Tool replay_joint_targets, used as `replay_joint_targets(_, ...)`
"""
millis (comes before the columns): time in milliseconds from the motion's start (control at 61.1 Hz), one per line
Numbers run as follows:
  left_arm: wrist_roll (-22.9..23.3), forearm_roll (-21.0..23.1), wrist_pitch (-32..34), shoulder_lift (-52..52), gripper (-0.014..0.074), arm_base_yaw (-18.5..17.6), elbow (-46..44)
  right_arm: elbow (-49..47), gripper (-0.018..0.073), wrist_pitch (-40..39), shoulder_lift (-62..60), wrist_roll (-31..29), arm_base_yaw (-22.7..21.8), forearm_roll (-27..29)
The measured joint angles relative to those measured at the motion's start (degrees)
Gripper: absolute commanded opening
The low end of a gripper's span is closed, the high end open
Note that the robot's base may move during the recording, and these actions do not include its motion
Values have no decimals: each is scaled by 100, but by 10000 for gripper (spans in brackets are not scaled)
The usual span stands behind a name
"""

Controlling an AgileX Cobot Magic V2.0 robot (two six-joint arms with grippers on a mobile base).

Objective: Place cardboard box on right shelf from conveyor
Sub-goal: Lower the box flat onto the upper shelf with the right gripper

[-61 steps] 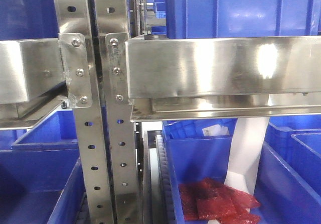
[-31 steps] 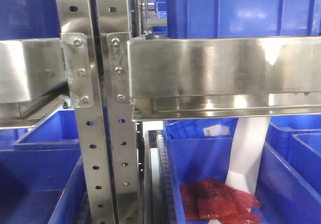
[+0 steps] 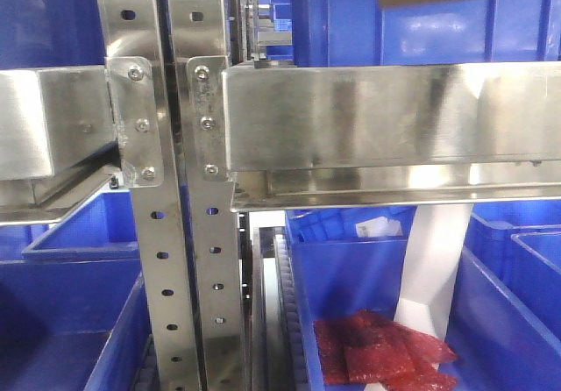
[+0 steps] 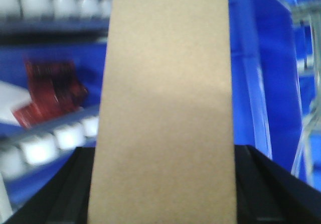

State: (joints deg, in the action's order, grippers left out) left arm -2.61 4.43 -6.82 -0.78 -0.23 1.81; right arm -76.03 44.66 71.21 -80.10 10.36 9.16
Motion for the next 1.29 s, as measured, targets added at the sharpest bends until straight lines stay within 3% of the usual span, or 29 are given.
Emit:
replay_joint_targets(131,0,0,0,0,-116,0,0,0,192,-204,347,-995,-416,633)
replay_joint_targets(213,0,0,0,0,-116,0,0,0,192,-306,547,-1284,-630,926)
replay_joint_targets(426,0,0,0,0,-116,0,0,-9,192,-484,1155,-1463,-1058,1115)
replay_joint_targets(769,0,0,0,0,-116,0,0,-56,199,-651,1549,-1549,-1141,1378)
replay_joint_targets(868,0,0,0,0,-116,0,0,-67,289,-666,1583,-1562,-1174,1430)
replay_joint_targets(1031,0,0,0,0,-116,0,0,-67,652,-780,1612,-1335,-1174,1509)
replay_joint_targets(1293,0,0,0,0,-116,0,0,-41,634,-966,1736,-603,-1174,1688)
